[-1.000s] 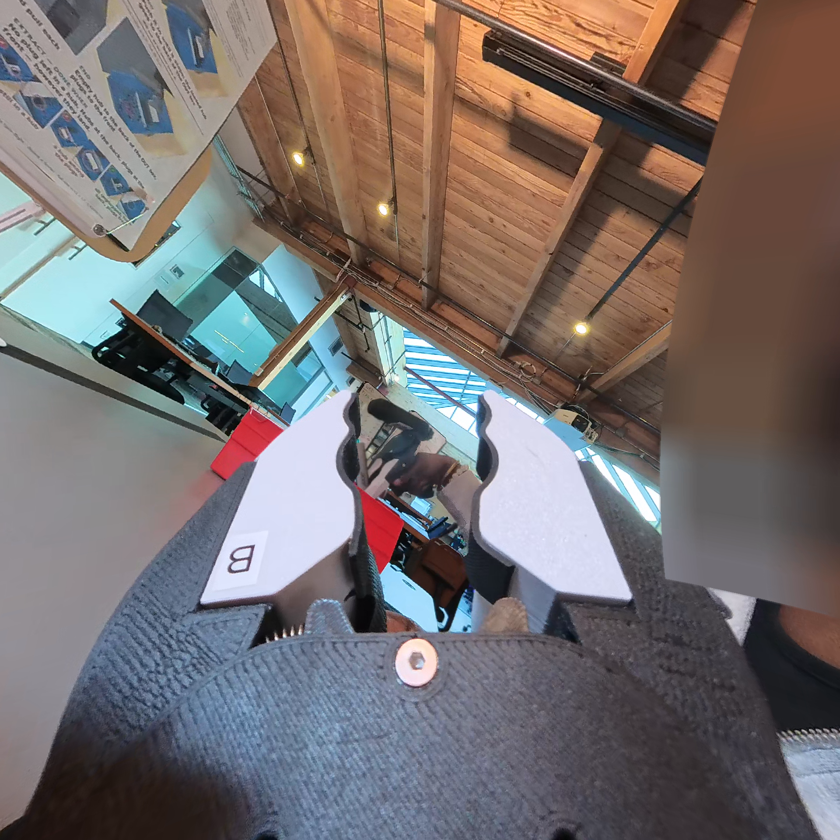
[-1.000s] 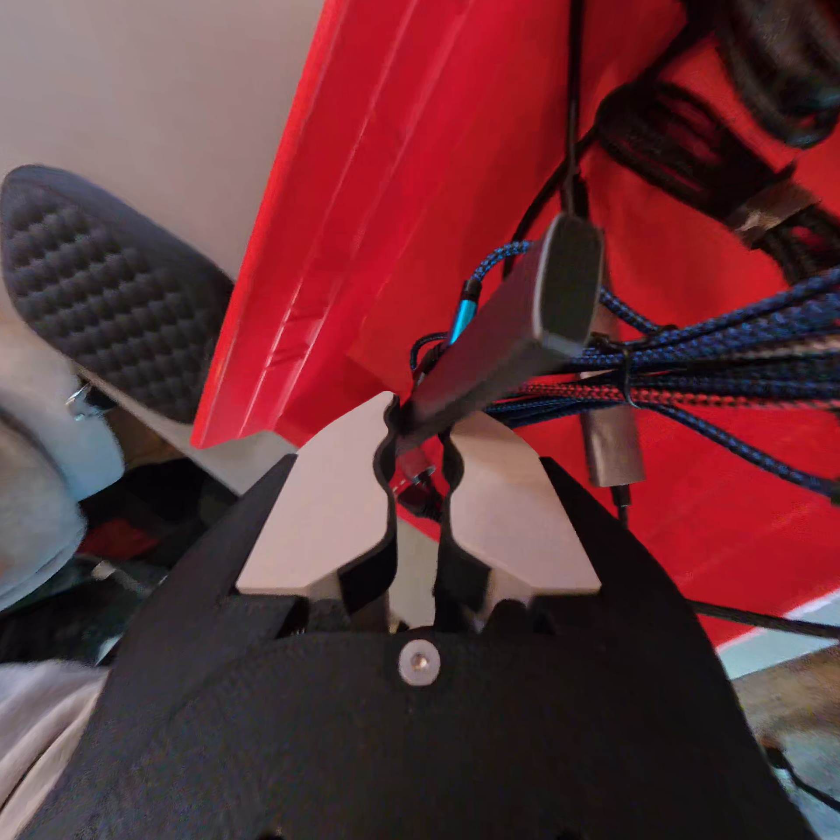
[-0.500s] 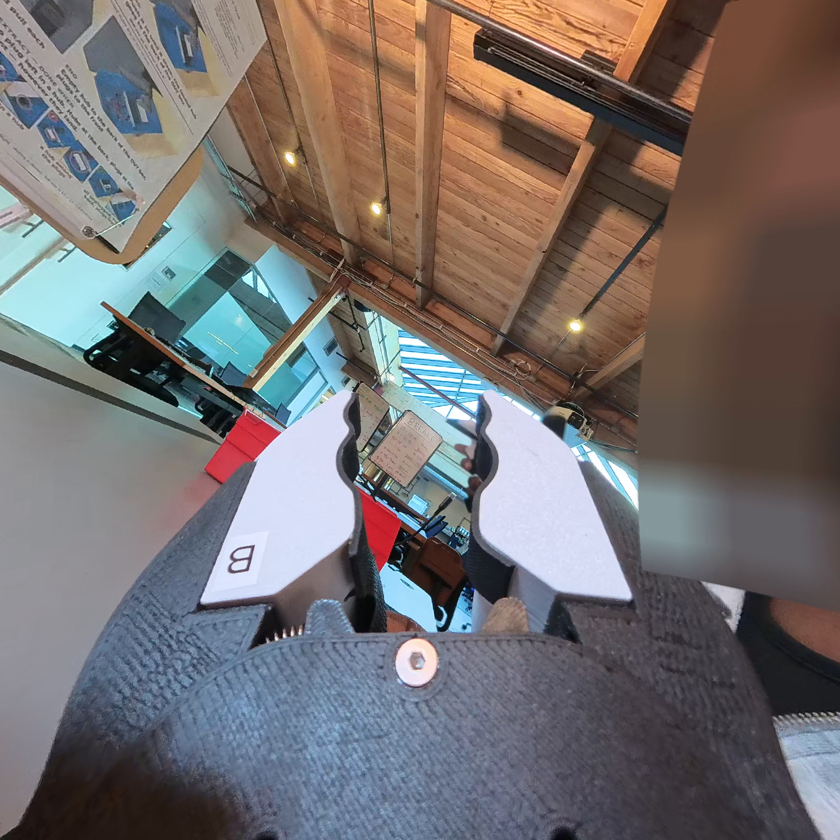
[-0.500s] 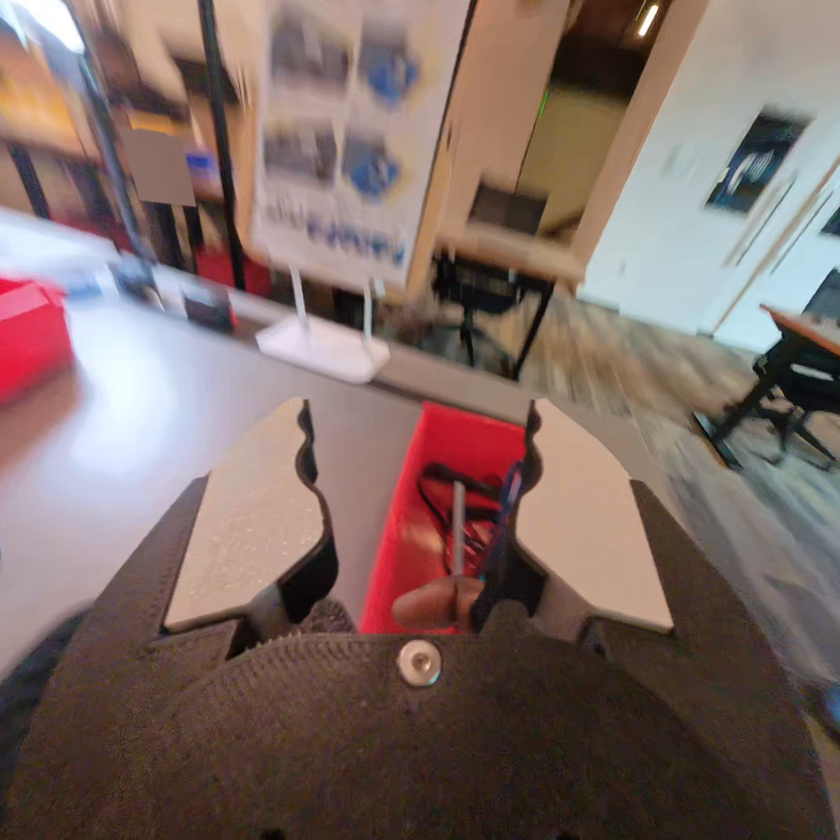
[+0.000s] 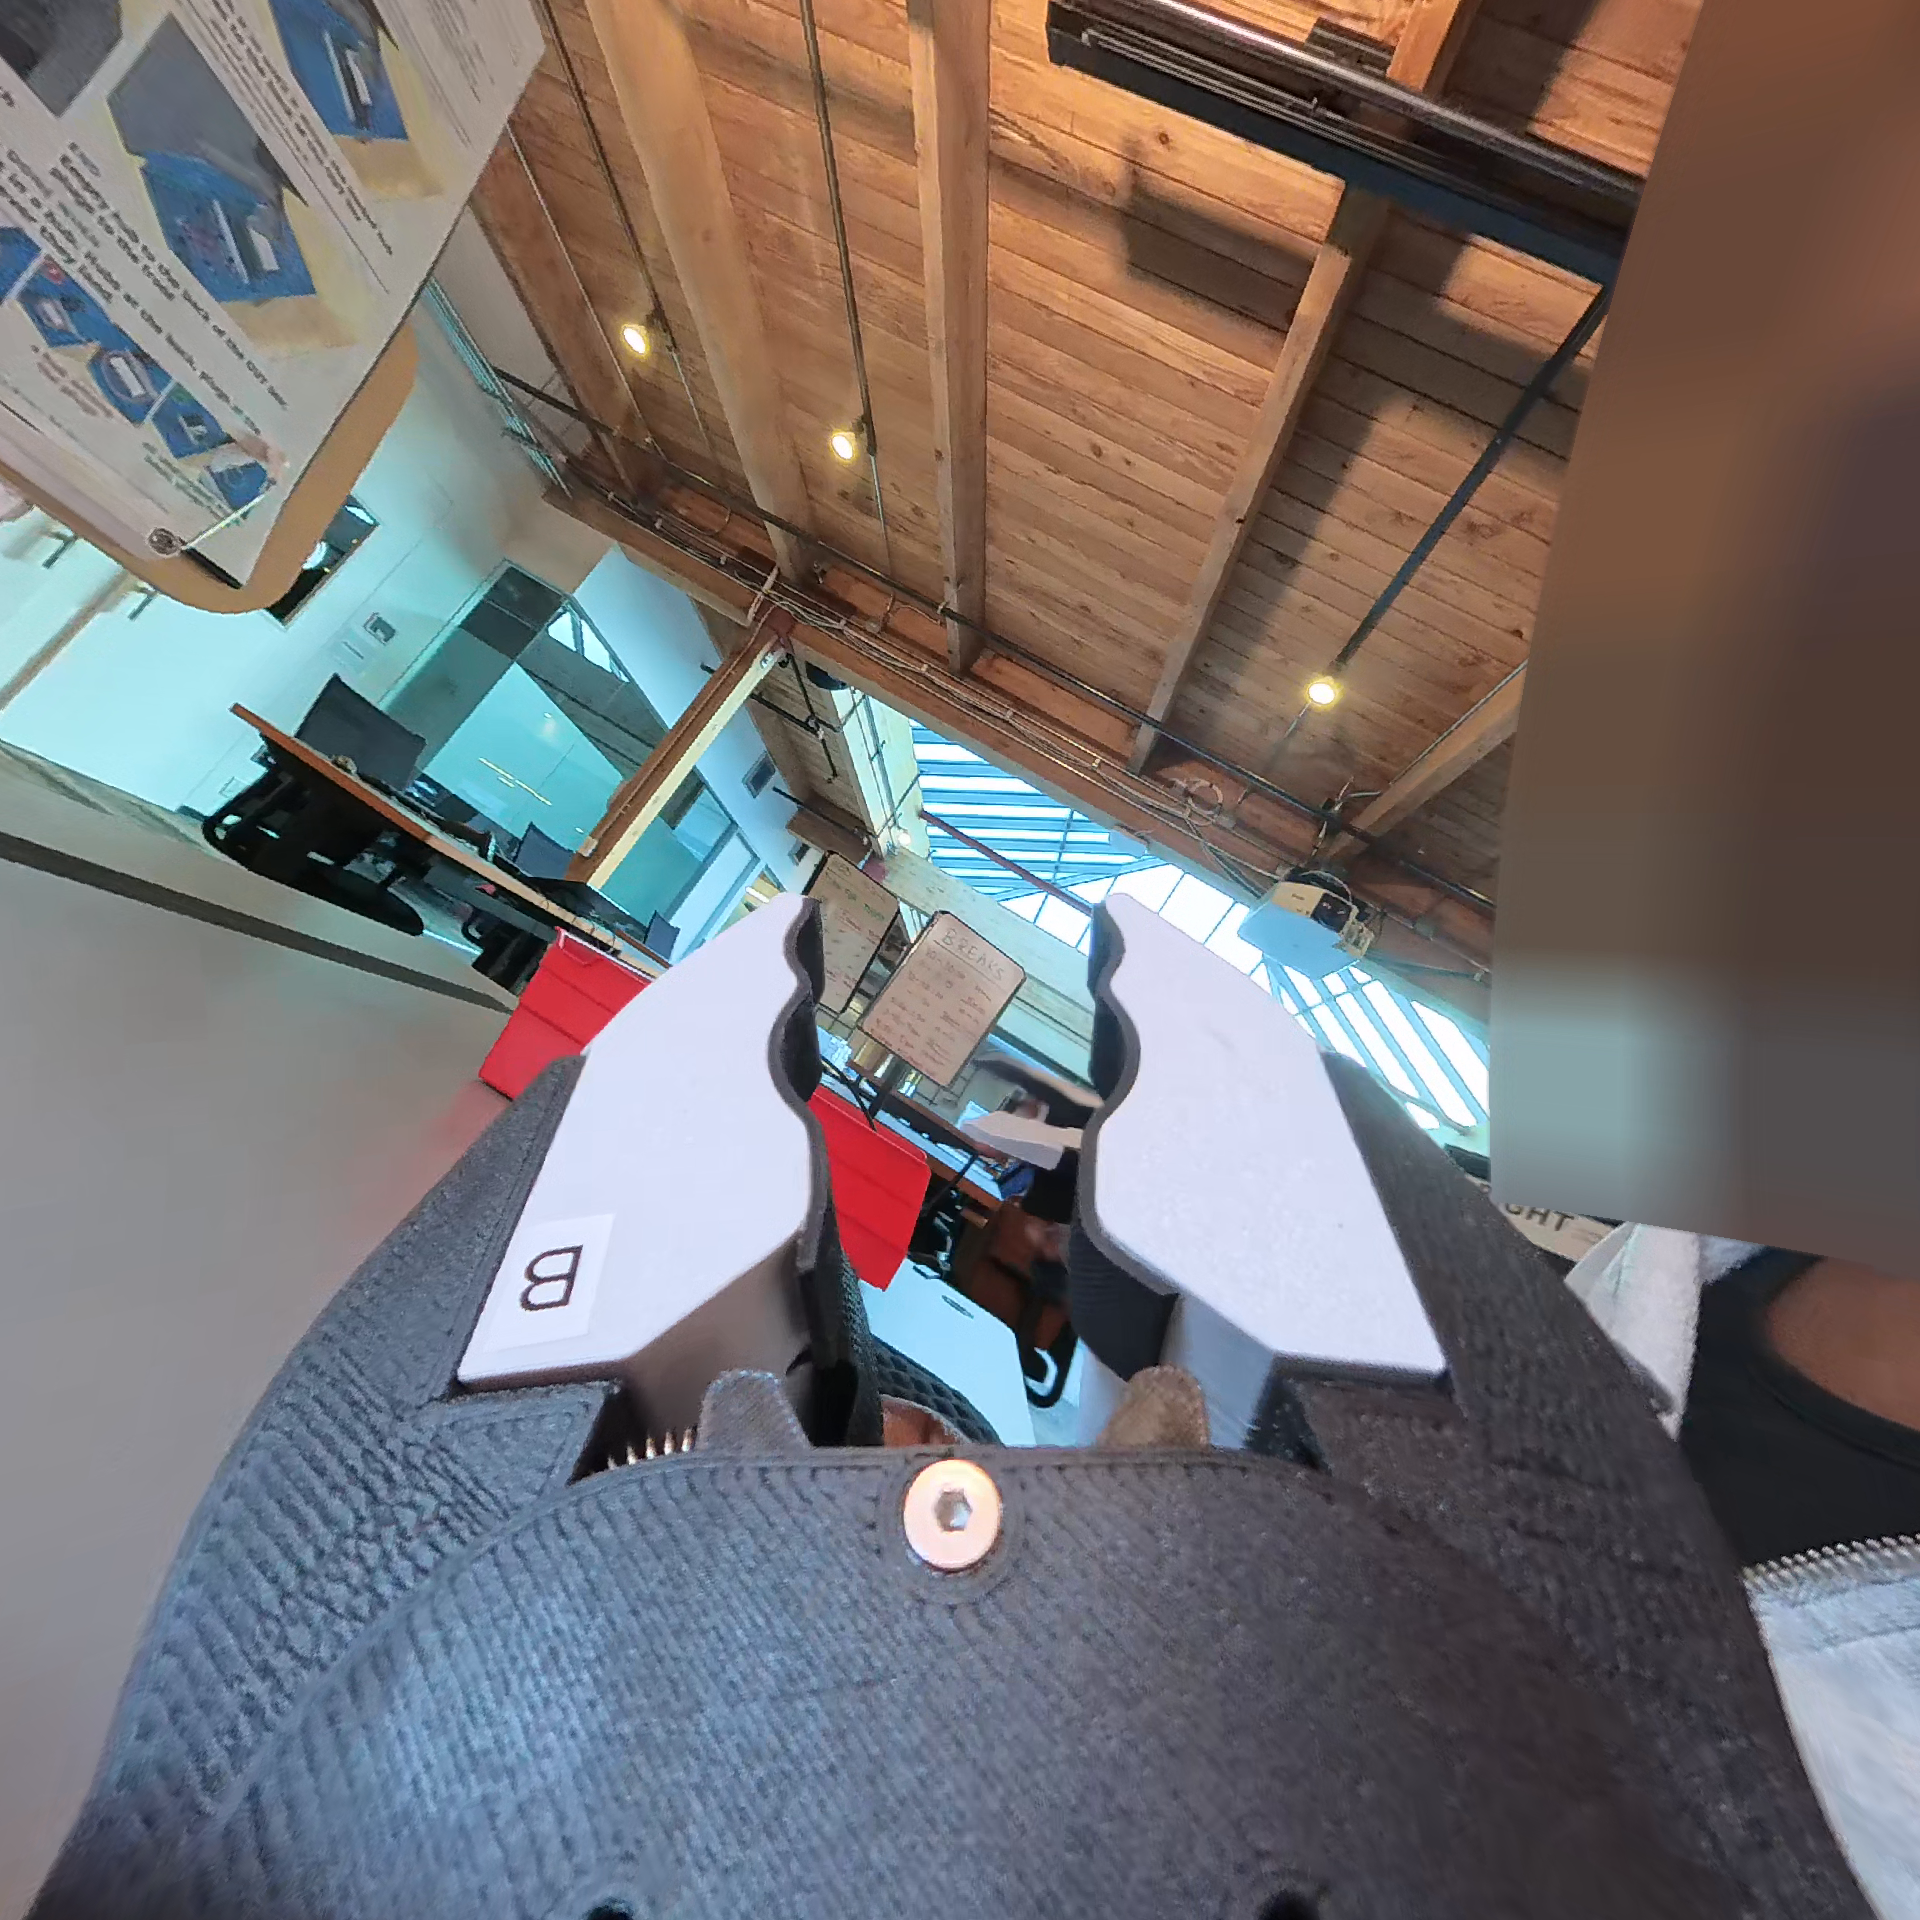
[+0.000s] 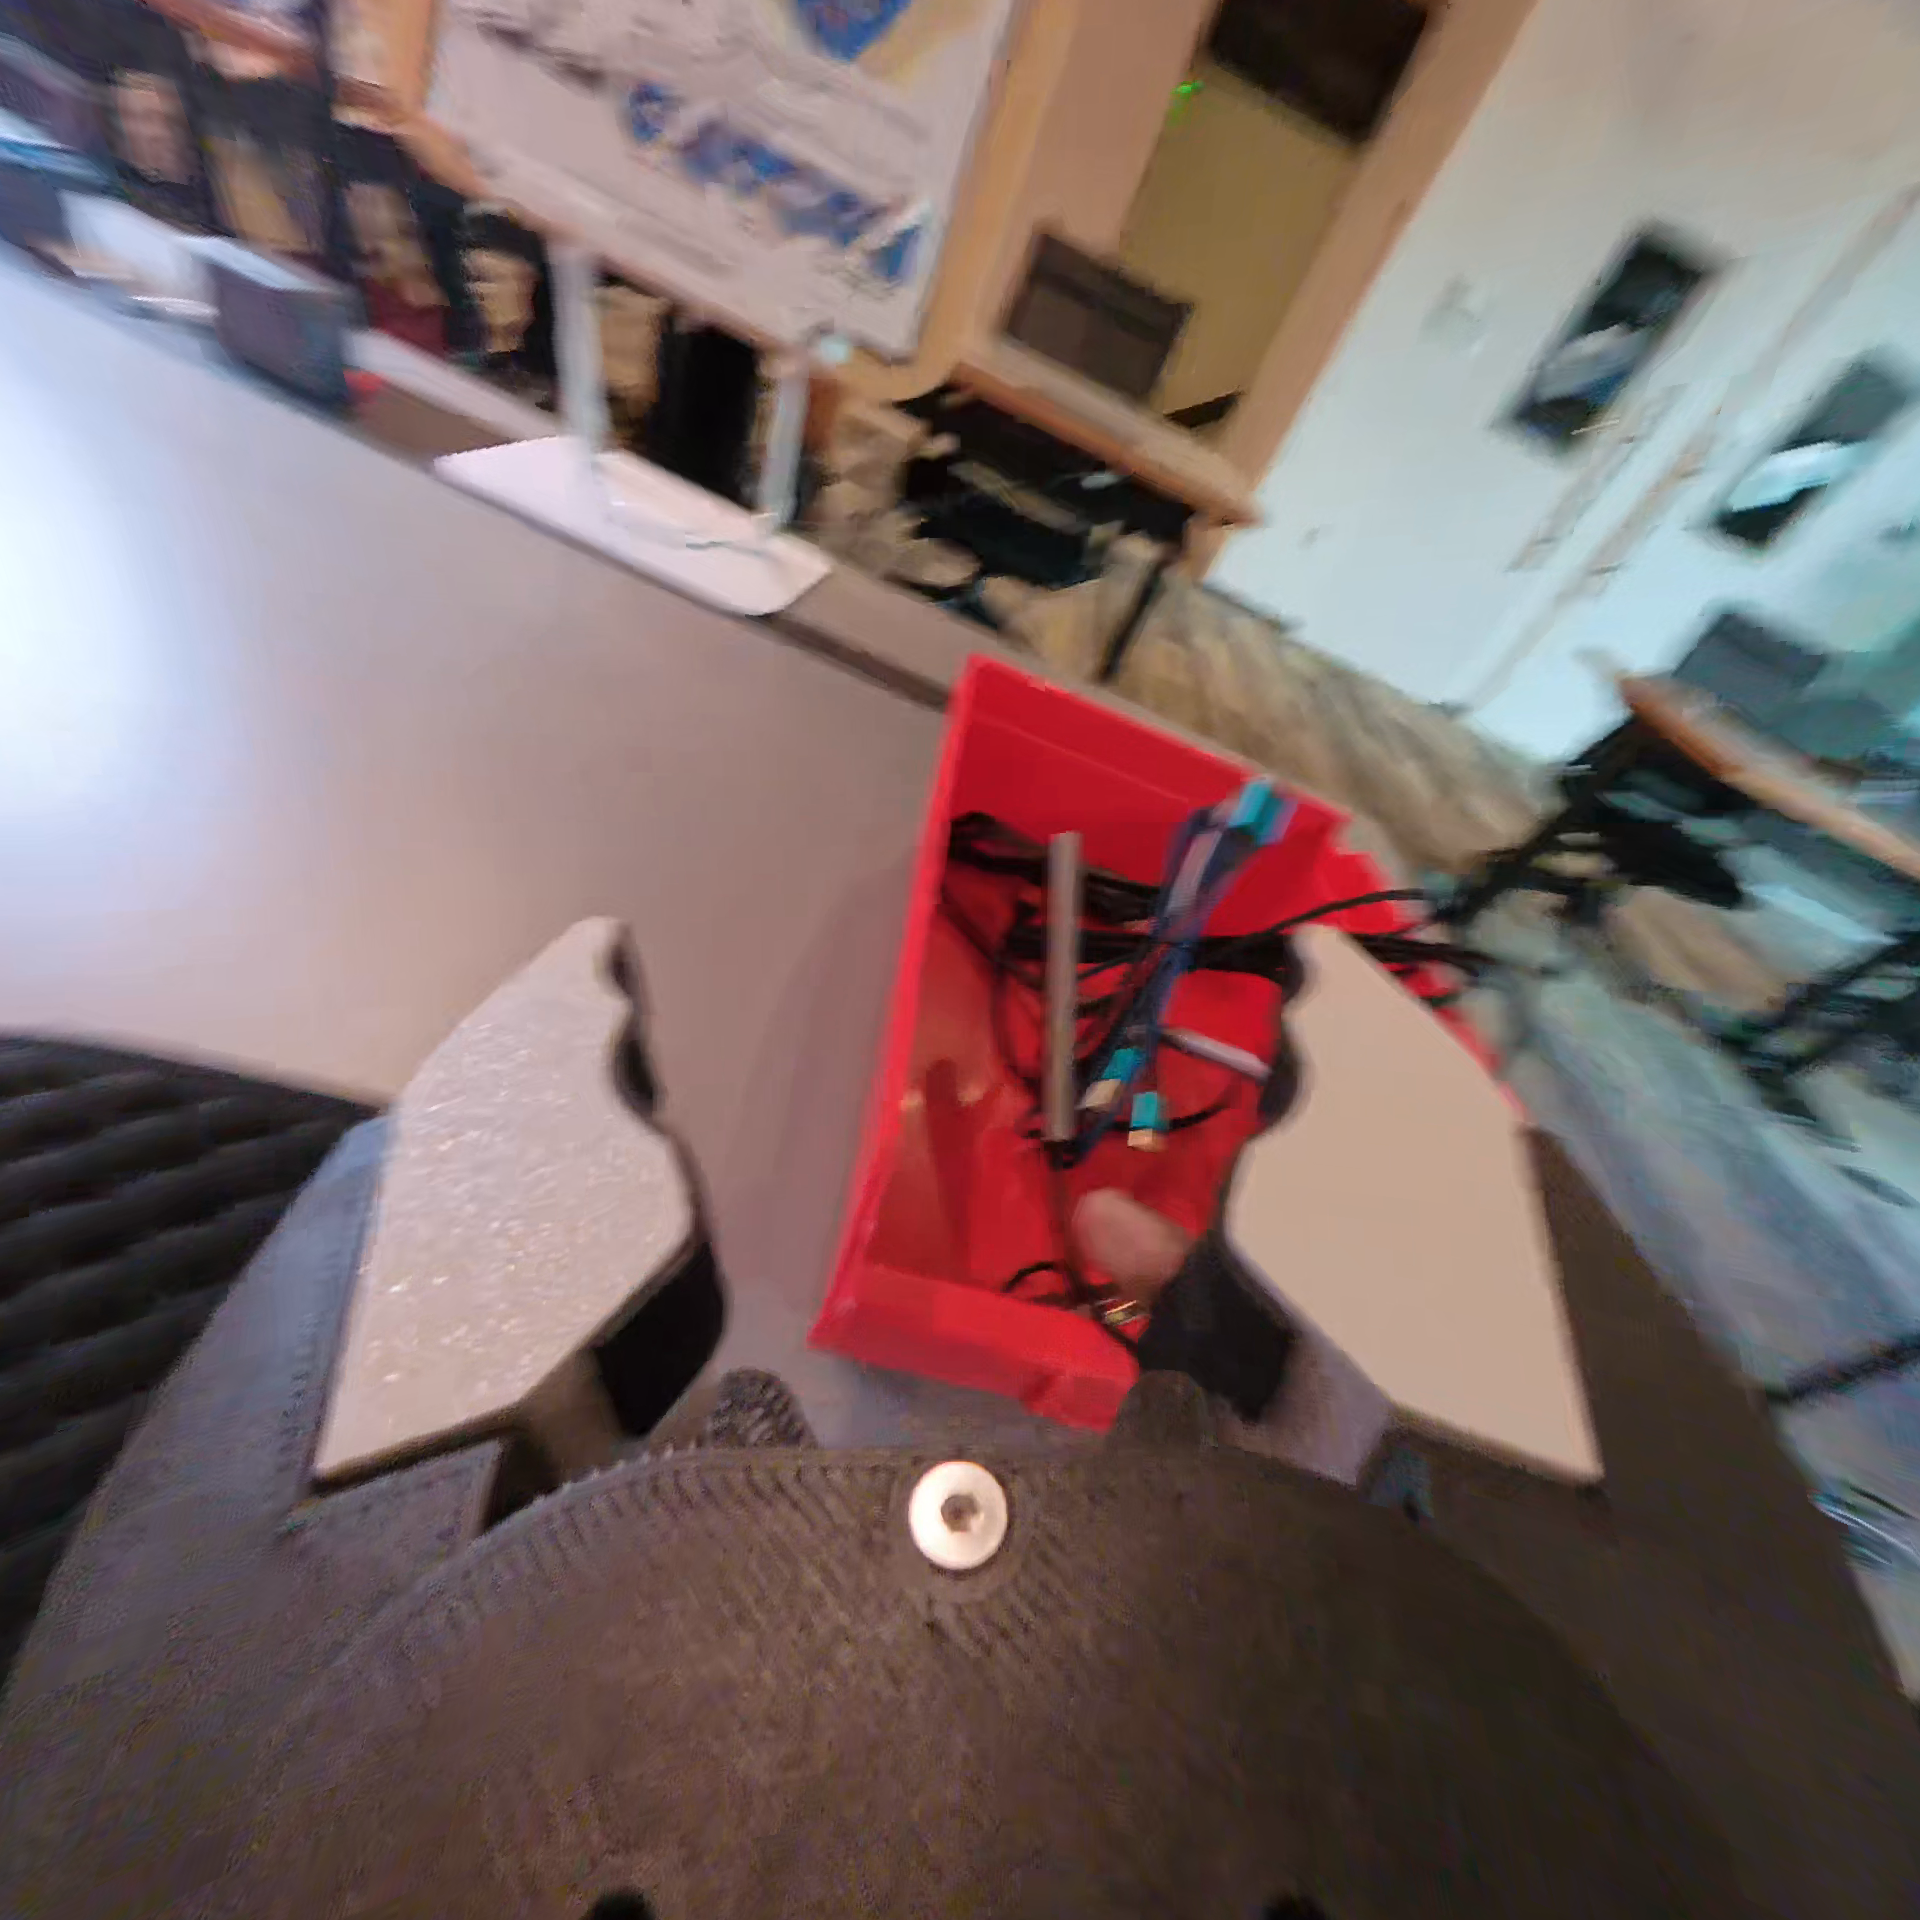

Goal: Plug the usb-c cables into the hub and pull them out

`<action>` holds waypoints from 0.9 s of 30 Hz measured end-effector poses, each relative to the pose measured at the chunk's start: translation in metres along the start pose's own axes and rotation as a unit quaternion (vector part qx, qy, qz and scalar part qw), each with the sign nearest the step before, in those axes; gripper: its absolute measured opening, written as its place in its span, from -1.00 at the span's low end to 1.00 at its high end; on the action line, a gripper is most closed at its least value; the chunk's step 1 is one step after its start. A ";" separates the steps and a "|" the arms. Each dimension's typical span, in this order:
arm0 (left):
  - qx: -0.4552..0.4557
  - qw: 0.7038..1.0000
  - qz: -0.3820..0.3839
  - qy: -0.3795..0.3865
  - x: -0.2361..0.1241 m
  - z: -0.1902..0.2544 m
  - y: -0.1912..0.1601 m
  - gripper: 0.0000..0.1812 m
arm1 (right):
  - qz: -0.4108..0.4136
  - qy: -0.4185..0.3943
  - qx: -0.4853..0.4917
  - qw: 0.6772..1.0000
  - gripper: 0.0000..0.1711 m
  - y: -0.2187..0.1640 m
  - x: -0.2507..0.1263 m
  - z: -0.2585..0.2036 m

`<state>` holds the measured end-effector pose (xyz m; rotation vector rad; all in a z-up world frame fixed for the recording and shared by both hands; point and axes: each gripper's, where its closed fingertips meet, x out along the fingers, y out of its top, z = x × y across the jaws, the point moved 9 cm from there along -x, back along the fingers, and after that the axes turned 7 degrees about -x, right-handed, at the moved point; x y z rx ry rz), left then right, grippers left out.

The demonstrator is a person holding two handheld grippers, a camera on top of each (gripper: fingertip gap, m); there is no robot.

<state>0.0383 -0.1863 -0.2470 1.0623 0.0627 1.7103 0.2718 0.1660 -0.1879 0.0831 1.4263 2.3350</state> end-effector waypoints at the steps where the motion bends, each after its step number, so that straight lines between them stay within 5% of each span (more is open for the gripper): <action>1: -0.003 1.000 0.000 -0.001 0.000 0.000 0.000 -0.45 | 0.004 0.051 0.009 0.999 0.17 0.001 -0.004 -0.005; 3: -0.007 1.000 0.000 0.000 0.000 -0.001 0.000 -0.45 | 0.004 0.105 0.035 0.994 0.05 0.001 -0.009 -0.008; 6: -0.009 1.000 0.001 0.000 0.000 -0.001 0.001 -0.45 | -0.100 0.046 0.070 0.991 0.02 -0.015 -0.003 0.004; 11: -0.015 1.000 0.005 0.002 -0.001 -0.002 0.001 -0.45 | -0.168 0.129 0.064 0.975 -0.38 -0.037 0.011 -0.016; 16: -0.014 1.000 0.006 0.002 -0.001 -0.002 0.001 -0.45 | -0.186 0.091 0.058 0.977 -0.84 -0.038 0.036 -0.027; 21: -0.014 1.000 0.005 0.000 -0.001 -0.001 0.001 -0.45 | -0.165 0.106 0.109 0.974 -0.81 -0.017 0.074 -0.056; 27: -0.005 1.000 0.005 -0.006 -0.001 0.002 0.001 -0.45 | -0.207 0.097 0.030 0.973 -0.79 0.013 0.112 -0.091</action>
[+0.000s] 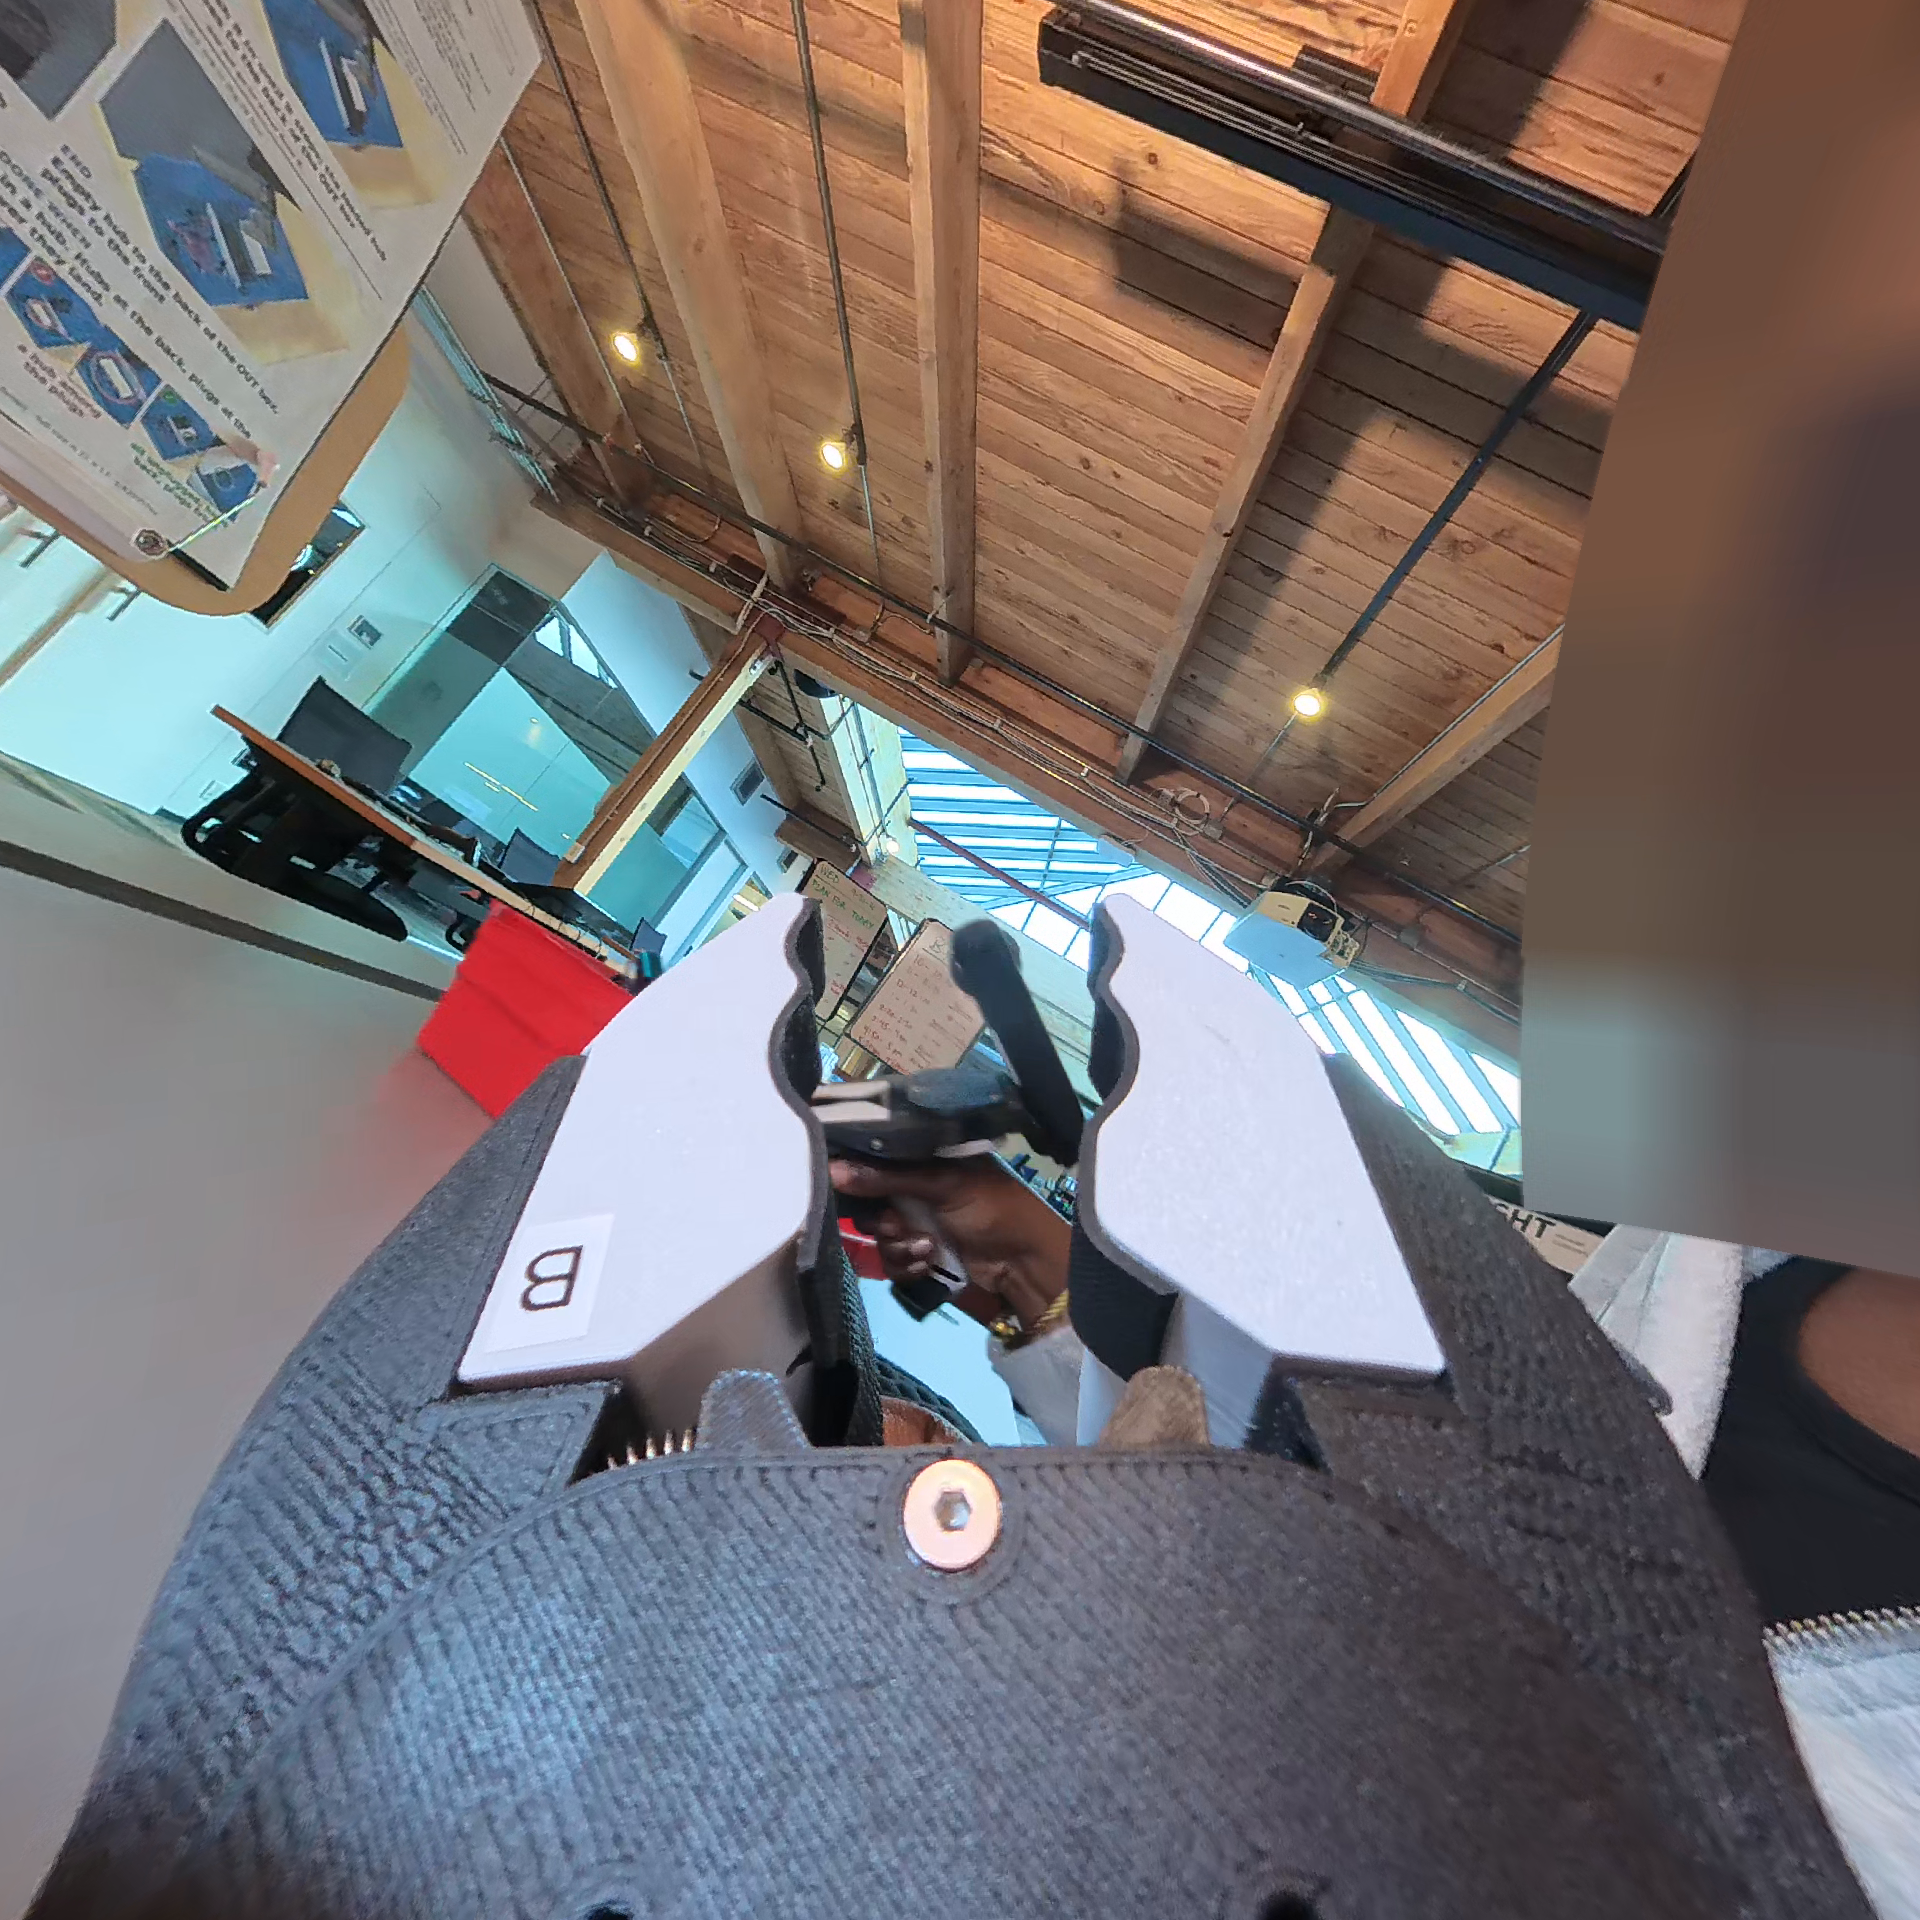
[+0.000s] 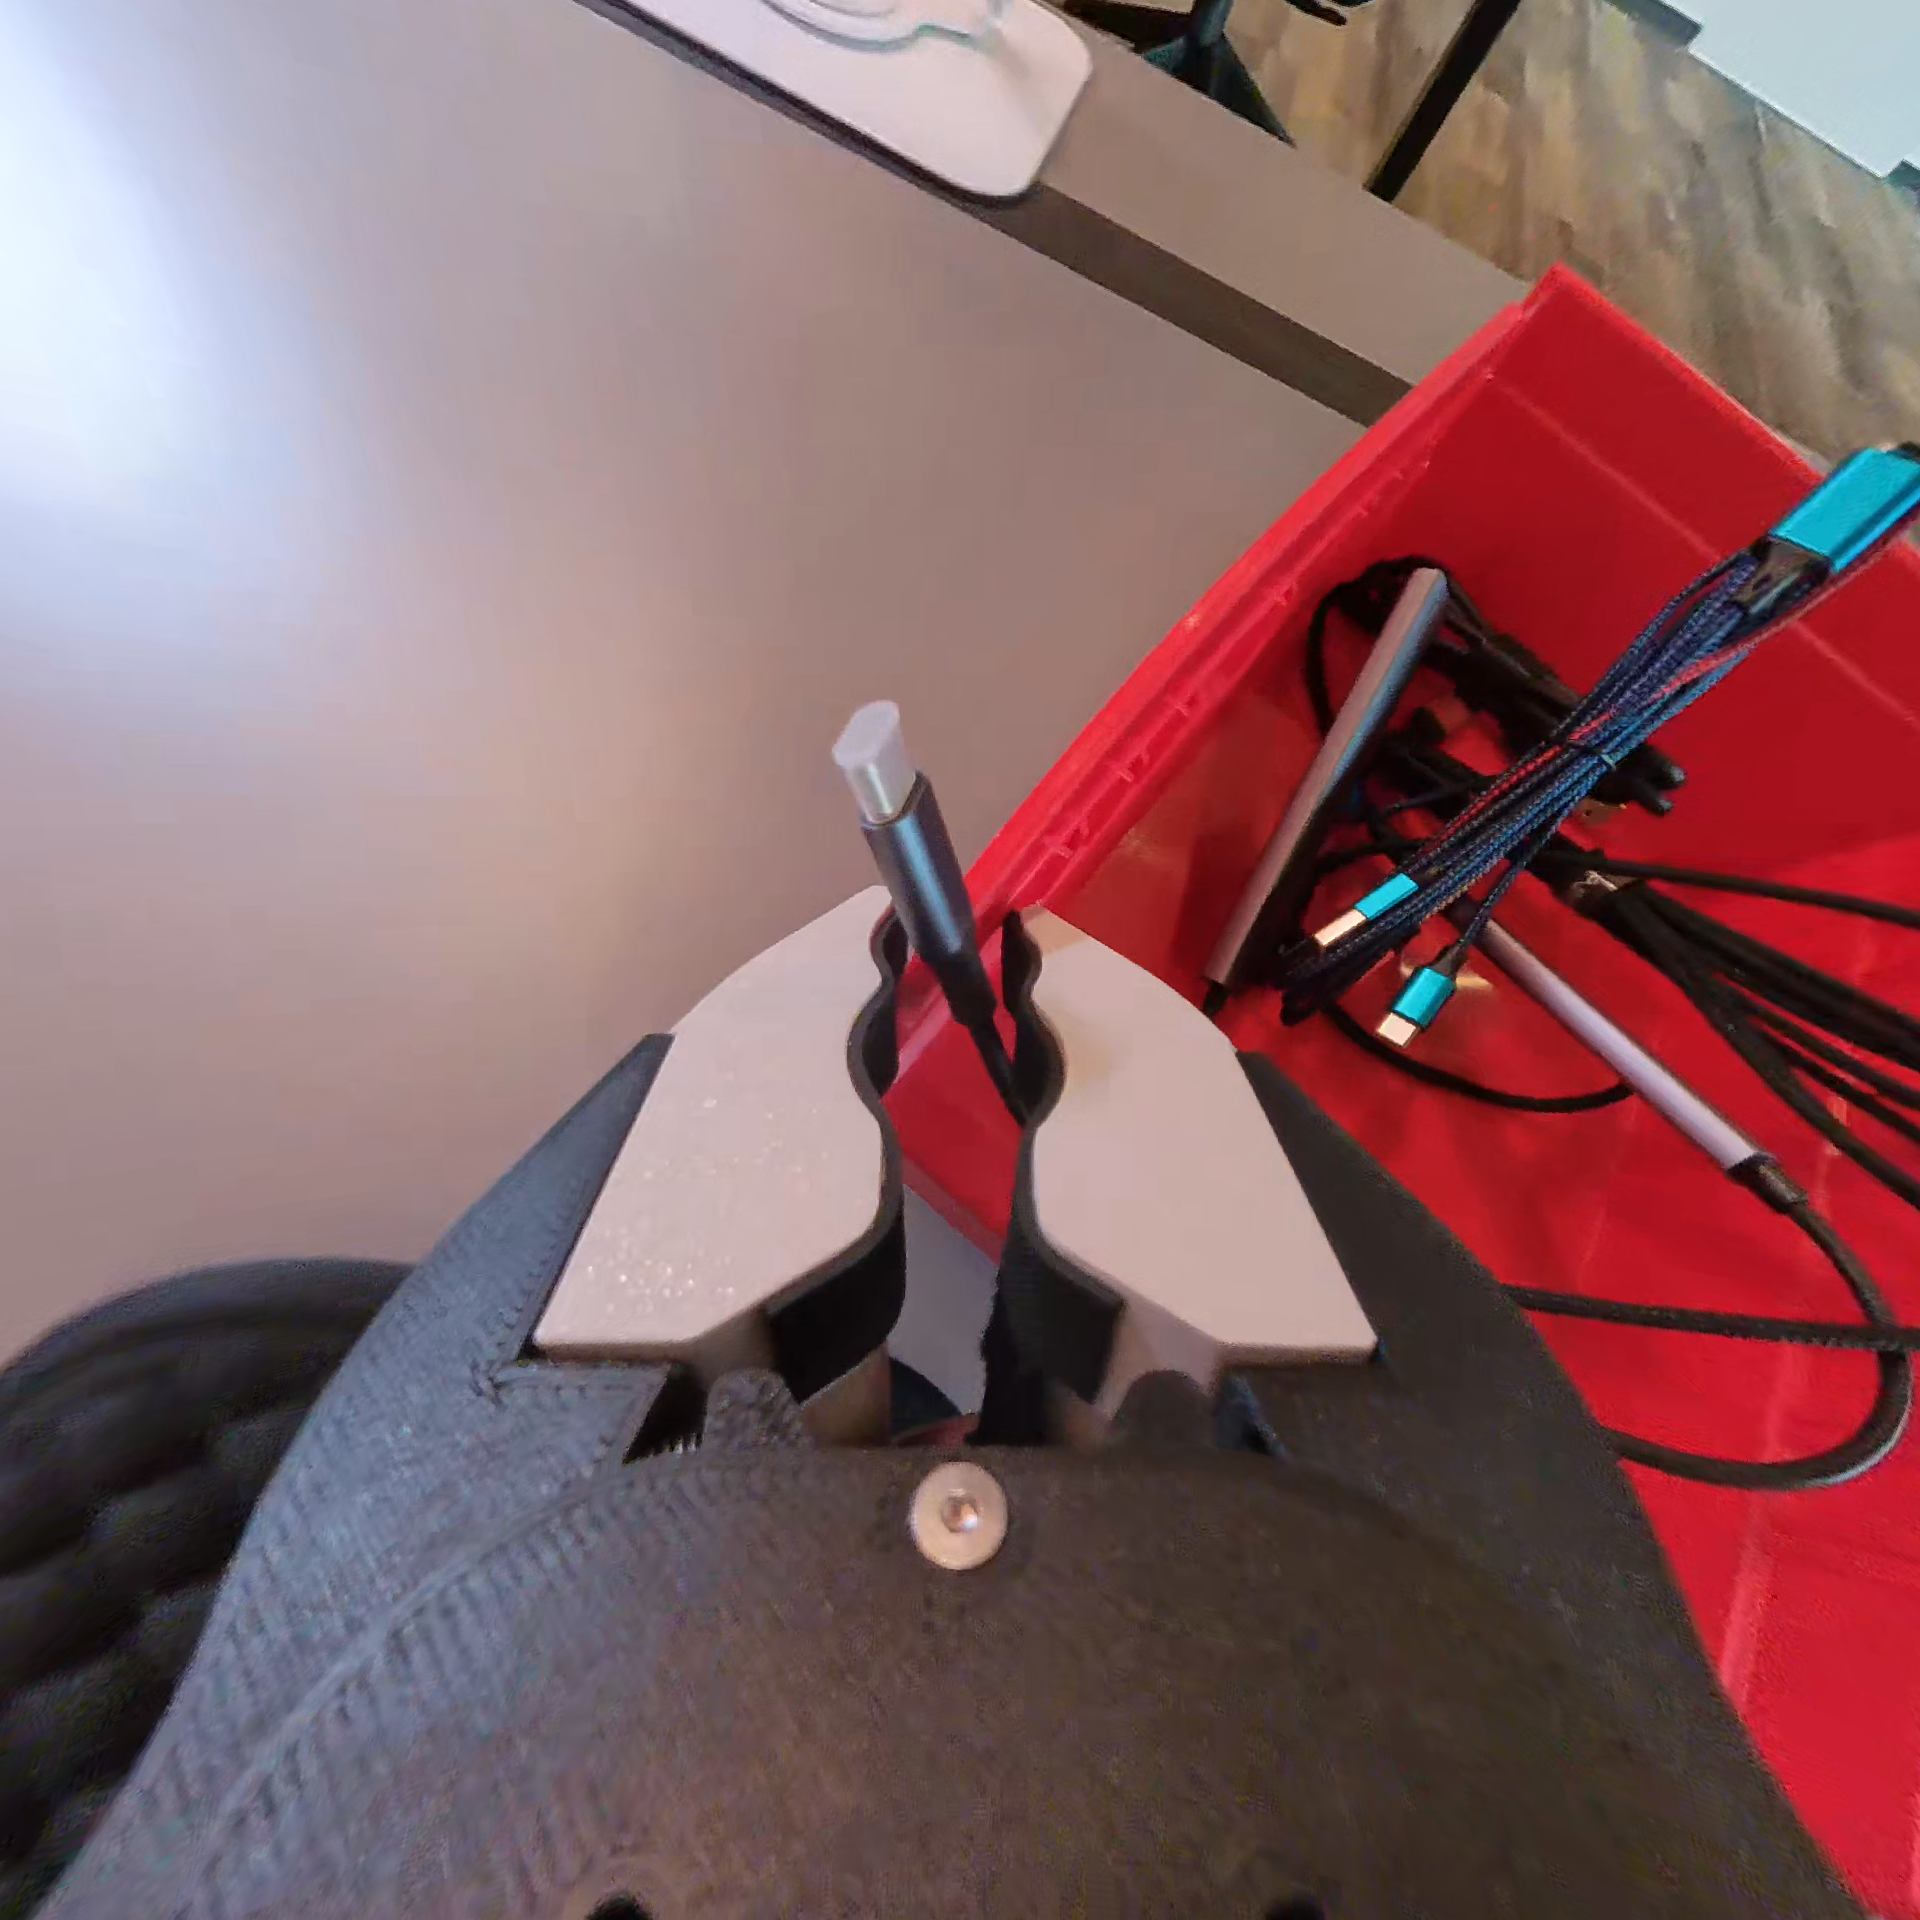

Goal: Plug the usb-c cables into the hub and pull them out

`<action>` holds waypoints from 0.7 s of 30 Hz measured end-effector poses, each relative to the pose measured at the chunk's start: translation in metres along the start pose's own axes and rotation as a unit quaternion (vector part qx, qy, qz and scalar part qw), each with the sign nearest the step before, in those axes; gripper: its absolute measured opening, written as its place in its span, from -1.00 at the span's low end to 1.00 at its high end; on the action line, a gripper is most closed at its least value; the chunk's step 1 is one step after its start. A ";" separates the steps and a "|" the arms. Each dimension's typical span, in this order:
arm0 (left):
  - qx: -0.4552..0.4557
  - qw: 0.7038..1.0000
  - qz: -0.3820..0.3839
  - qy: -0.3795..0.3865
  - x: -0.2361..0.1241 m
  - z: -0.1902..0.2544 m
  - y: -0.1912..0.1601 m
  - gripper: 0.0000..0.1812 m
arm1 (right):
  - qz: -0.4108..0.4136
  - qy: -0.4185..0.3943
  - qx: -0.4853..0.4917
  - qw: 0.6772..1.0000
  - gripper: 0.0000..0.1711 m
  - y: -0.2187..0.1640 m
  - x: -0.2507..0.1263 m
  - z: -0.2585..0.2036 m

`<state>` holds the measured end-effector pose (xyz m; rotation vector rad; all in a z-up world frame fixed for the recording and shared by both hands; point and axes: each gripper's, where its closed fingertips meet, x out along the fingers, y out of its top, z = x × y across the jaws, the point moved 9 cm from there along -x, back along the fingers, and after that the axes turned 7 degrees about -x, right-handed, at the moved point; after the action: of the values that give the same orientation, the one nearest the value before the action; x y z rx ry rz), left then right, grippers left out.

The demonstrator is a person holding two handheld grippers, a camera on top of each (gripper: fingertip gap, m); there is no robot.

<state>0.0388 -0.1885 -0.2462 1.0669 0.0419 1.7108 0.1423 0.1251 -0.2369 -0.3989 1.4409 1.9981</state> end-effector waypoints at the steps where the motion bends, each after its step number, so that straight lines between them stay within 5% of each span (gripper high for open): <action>1: -0.001 1.000 0.001 -0.002 0.000 0.000 0.000 -0.45 | 0.001 0.004 0.002 1.000 -0.79 0.006 0.004 -0.006; 13: 0.066 0.988 0.077 -0.120 -0.013 0.028 0.010 -0.45 | 0.122 0.134 0.081 0.980 -0.77 0.076 0.037 -0.122; 21: 0.080 0.980 0.074 -0.169 -0.016 0.038 0.008 -0.45 | 0.139 0.235 0.038 0.961 -0.72 0.133 0.053 -0.210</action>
<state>0.0585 -0.2215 -0.2298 1.5018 -0.1222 1.6545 -0.0079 -0.0797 -0.2443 -0.7072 1.9499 2.1511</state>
